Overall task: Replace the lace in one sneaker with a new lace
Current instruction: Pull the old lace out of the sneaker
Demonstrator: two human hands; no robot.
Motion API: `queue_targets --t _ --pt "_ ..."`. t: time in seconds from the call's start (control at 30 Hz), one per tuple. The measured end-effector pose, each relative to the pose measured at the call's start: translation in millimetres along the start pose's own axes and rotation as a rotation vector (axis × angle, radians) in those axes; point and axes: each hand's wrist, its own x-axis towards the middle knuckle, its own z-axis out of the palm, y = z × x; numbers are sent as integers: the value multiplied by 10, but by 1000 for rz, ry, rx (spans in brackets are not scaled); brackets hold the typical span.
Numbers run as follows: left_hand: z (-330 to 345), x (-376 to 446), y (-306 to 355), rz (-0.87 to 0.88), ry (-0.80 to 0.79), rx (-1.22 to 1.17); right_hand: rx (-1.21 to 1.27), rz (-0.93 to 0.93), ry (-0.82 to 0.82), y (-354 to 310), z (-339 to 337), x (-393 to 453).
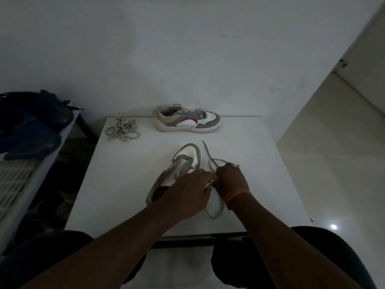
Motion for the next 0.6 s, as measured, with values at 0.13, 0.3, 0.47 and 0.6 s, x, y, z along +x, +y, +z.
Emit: queue_targets --t 0.13,0.3,0.47,0.6 --pt "182 -36 -44 -67 -47 -26 -45 -42 94 -13 -4 -66" --pt "231 -8 130 -426 -149 -561 467 140 143 3 -245 -80" --pt "152 180 316 -753 -23 -1546 893 -20 51 -246 -615 -412" --pt "-91 362 344 -841 176 -1693 923 -155 -83 -260 -768 -532"
